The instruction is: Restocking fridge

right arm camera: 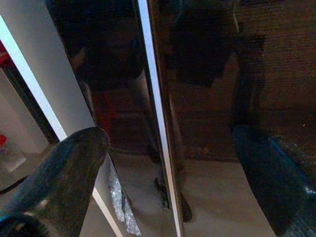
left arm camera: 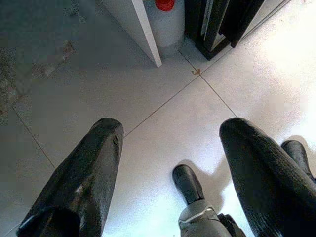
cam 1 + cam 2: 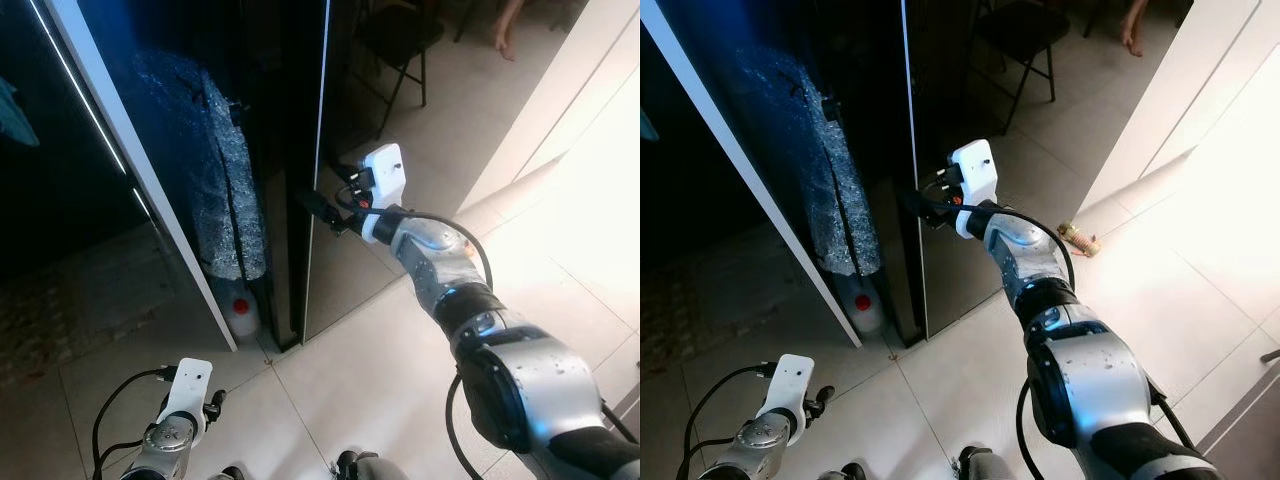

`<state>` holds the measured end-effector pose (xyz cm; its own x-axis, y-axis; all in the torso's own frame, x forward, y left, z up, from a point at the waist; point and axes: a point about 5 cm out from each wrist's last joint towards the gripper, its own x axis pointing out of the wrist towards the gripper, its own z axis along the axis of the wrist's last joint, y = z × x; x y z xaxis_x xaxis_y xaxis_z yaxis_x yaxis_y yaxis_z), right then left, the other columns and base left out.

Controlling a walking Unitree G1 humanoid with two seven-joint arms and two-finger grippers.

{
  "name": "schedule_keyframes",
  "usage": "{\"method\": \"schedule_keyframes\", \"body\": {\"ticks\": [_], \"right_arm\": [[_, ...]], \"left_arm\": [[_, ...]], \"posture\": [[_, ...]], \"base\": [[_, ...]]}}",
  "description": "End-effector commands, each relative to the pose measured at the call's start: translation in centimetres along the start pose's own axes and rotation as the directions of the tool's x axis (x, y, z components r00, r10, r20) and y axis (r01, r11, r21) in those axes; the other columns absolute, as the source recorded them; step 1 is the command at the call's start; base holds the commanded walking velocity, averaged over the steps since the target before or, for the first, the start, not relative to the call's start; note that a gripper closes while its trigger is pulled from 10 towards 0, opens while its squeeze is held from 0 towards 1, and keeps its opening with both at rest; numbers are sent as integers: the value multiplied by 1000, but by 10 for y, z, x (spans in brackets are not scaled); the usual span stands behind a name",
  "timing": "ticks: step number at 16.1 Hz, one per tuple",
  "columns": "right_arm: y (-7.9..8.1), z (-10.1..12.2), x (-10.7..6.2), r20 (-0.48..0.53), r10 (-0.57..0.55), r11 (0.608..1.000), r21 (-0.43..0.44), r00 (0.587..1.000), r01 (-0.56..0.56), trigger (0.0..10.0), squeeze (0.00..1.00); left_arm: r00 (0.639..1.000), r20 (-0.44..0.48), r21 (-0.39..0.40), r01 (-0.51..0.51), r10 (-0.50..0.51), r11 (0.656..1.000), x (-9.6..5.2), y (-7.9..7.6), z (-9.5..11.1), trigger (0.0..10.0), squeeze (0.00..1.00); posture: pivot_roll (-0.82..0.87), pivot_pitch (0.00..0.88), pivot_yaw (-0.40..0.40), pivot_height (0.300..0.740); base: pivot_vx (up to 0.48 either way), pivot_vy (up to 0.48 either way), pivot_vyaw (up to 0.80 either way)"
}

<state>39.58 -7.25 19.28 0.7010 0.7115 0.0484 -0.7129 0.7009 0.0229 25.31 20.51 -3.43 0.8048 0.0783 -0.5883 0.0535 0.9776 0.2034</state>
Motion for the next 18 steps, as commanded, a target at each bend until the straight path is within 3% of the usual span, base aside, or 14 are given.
{"method": "schedule_keyframes", "body": {"ticks": [1,11,17,18], "right_arm": [[11,23,14,55,52,998,-41,997,-50,10000,0],[17,27,23,60,27,1000,5,998,-27,10000,0],[-5,4,-3,60,-44,999,-9,997,44,10000,0],[-13,-10,-18,57,-74,997,-9,996,75,10000,0]], "left_arm": [[1000,-19,-27,-8,7,1000,-2,-1,-6,10000,0],[1000,-18,-30,-9,8,1000,-1,-1,-5,10000,0],[1000,-25,-28,-6,5,1000,-2,-1,-8,10000,0],[1000,-30,-27,-5,5,1000,-3,0,-10,10000,0]], "posture": [[-101,175,-61,740],[-84,163,-61,740],[-103,167,-54,740],[-114,171,-54,740]], "base": [[0,0,0],[0,0,0],[0,0,0],[0,0,0]]}}
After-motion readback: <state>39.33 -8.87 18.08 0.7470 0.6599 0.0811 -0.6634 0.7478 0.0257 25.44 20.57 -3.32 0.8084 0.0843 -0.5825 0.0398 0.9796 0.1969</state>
